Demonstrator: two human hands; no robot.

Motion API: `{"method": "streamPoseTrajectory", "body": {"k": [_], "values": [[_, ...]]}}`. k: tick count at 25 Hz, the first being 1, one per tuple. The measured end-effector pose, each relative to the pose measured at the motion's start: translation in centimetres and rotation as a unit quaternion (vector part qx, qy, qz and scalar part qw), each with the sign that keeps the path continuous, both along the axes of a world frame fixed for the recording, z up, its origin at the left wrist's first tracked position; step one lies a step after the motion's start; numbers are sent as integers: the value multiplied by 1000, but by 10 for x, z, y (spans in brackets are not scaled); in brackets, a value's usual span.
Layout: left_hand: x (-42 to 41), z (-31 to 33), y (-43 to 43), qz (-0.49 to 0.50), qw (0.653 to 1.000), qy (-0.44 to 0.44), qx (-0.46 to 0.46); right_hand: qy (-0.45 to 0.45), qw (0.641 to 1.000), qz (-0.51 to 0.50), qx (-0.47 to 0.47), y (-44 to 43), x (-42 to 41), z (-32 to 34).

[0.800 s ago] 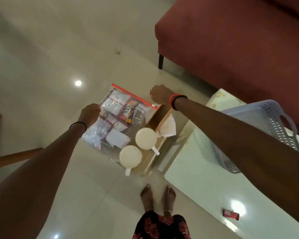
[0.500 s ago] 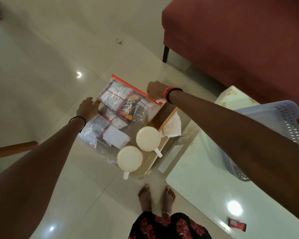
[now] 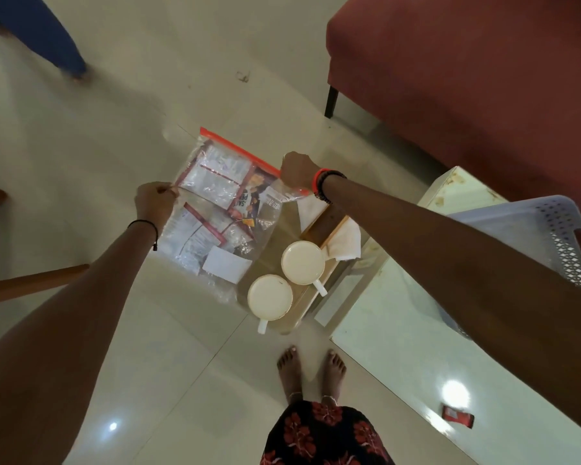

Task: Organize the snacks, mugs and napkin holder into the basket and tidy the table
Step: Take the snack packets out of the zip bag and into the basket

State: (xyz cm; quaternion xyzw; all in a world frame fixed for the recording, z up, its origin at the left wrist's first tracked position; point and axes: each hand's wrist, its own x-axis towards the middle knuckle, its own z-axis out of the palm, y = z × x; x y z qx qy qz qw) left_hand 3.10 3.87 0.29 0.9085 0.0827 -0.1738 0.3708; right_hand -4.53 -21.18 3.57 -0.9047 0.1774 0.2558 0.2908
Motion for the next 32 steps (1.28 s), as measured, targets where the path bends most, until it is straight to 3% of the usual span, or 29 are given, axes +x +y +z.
{"method": "streamPoseTrajectory", "body": {"k": [7,10,14,22,29,32], "values": [[23,95,11,11,991,-132,18,-111,973,-162,122,31,-2,67],[33,155,-8,16,977,-214,-4,-187,930,-252,191,30,-12,106],[31,228,-57,-64,950,-304,-35,-294,867,-340,216,6,-48,163],[-83,294,-198,-161,928,-318,-111,-350,788,-486,141,-79,-221,232],[-230,277,-298,-223,929,-233,-179,-333,733,-587,83,-147,-394,245],[-286,261,-331,-233,931,-200,-201,-342,693,-630,79,-172,-453,243]]}}
